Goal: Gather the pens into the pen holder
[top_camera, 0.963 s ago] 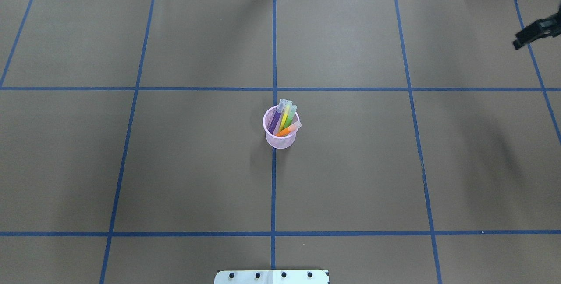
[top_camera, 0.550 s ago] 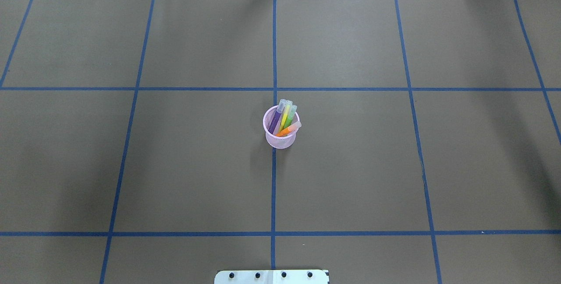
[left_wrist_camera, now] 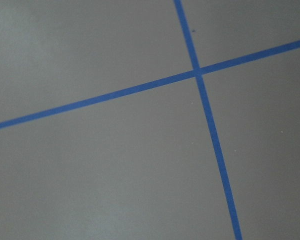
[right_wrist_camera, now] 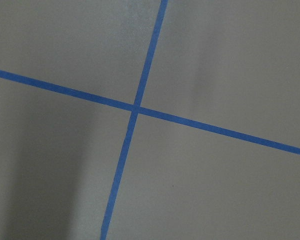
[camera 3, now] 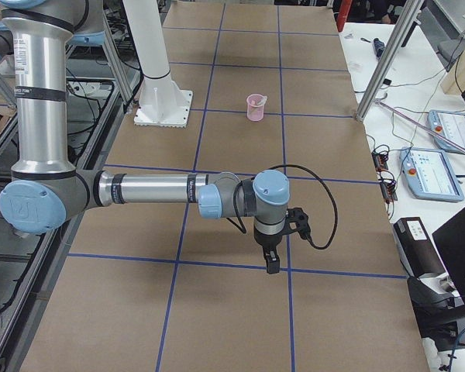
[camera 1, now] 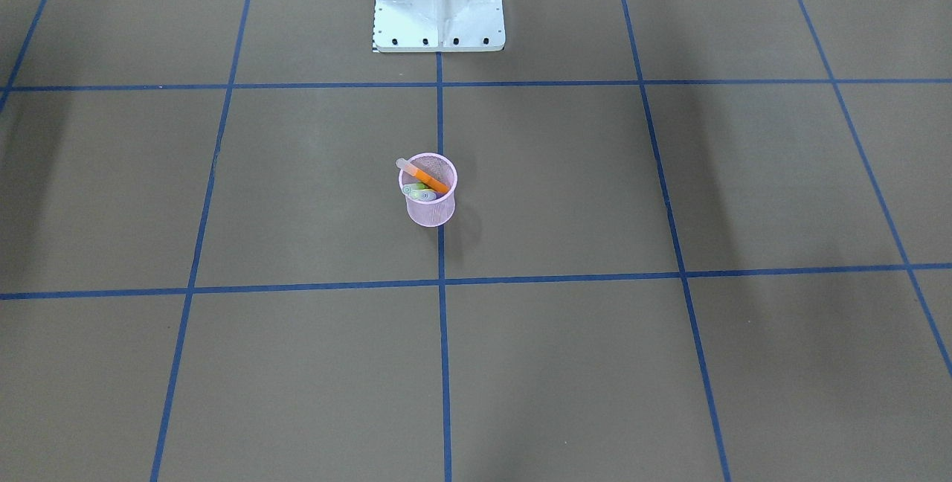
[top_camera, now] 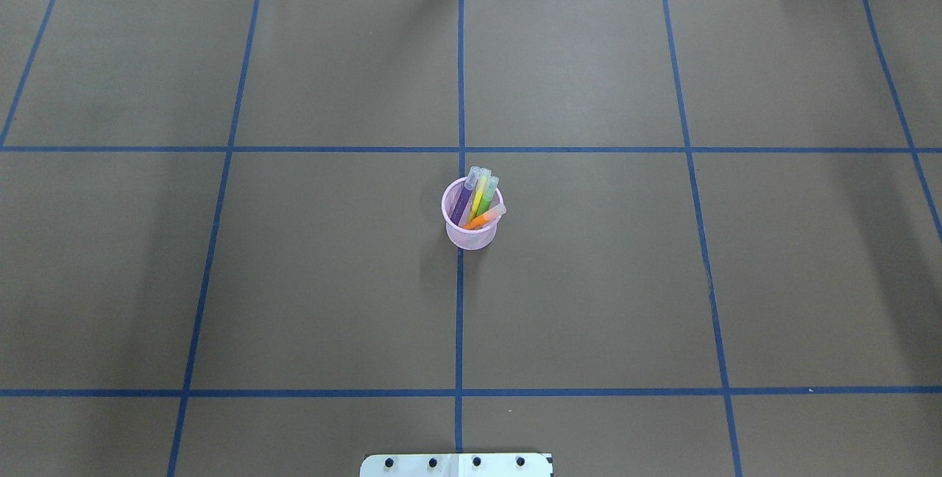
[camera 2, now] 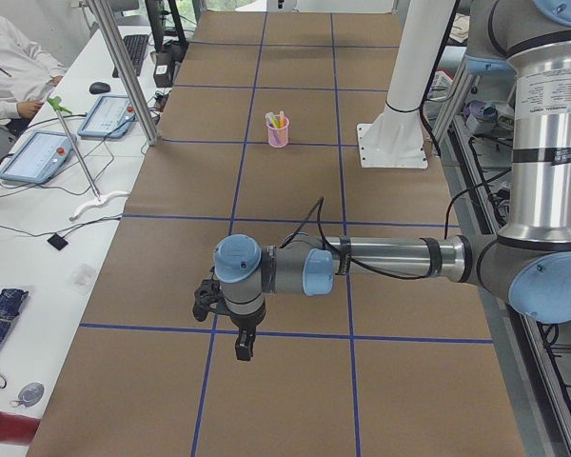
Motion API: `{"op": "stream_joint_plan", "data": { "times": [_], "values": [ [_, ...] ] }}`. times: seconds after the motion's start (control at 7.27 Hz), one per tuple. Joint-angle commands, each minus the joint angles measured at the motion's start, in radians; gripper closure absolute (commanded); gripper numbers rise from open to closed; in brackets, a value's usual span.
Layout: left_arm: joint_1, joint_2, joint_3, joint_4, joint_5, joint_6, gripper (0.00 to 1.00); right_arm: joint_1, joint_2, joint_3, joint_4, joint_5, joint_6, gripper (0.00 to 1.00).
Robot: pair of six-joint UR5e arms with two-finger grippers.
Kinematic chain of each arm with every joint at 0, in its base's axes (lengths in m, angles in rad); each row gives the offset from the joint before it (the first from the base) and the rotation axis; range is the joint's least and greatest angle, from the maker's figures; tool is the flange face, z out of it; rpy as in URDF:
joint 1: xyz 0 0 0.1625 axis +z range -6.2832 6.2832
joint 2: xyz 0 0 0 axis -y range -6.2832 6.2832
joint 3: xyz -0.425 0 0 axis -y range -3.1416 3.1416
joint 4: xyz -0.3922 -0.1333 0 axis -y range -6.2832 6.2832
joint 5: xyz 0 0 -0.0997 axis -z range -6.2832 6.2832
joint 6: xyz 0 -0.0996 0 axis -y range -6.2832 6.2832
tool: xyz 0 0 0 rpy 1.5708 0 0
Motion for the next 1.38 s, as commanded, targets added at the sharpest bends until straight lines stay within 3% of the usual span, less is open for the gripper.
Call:
{"op": "stream_joint_plan", "data": {
  "times": [0.0, 1.24],
  "values": [
    [-0.001, 0.007, -0.025, -0.004, -0.023, -0.046, 0.00, 0.001, -0.002, -0.010, 0.001, -0.001, -0.002, 0.01],
    [0.001, 0.024, -0.031, -0.027, -0.023, -0.043, 0.00, -0.001, -0.003, -0.038, 0.003, -0.001, -0.003, 0.01]
  ]
}}
